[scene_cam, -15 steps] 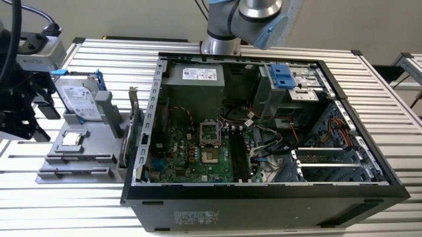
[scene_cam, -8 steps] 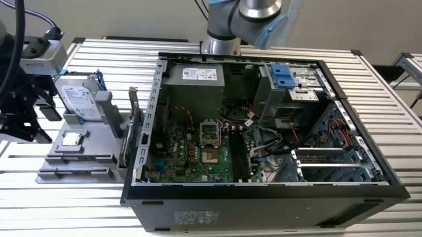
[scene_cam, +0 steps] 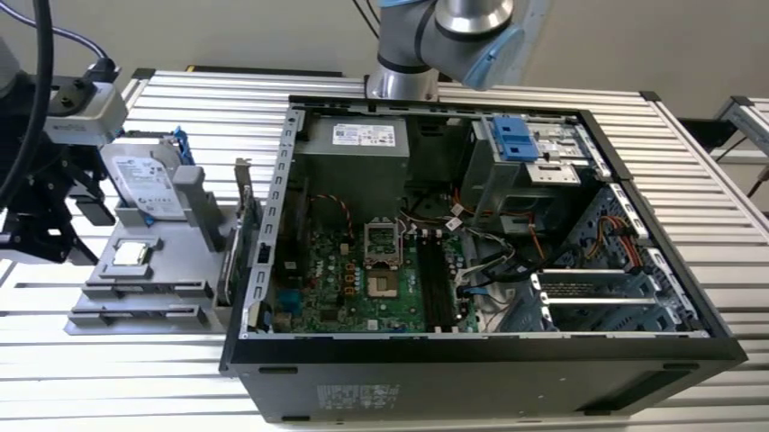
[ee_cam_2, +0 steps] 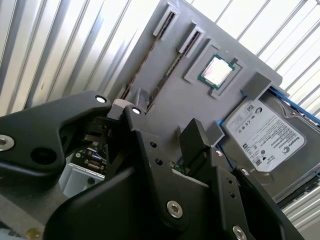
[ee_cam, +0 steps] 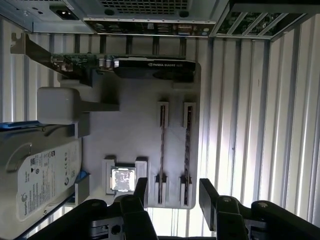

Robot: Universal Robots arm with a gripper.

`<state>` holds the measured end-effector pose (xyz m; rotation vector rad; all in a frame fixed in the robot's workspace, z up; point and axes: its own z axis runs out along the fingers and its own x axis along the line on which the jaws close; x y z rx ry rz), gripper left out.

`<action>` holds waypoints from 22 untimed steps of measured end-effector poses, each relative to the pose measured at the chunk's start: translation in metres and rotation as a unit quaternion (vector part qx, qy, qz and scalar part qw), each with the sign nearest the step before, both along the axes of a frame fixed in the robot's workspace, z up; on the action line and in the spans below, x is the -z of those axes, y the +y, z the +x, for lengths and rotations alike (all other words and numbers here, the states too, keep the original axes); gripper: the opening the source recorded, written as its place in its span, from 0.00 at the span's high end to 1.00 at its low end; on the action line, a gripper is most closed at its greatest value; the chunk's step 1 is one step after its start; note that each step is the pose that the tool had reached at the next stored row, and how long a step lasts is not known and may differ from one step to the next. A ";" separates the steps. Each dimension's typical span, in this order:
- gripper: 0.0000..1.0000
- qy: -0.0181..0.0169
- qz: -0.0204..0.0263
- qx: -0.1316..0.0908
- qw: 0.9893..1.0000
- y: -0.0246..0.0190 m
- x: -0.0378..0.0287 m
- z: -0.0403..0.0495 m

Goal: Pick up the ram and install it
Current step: 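Pick up the ram and move it above insertion slot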

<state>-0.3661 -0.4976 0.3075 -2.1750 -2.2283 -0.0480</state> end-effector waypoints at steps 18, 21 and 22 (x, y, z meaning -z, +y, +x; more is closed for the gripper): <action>0.00 0.000 0.000 0.000 1.000 -0.0019 0.0138 0.0000; 0.00 0.000 0.000 0.000 1.000 -0.0019 0.0161 0.0000; 0.00 0.000 0.000 0.000 1.000 -0.0019 0.0167 0.0000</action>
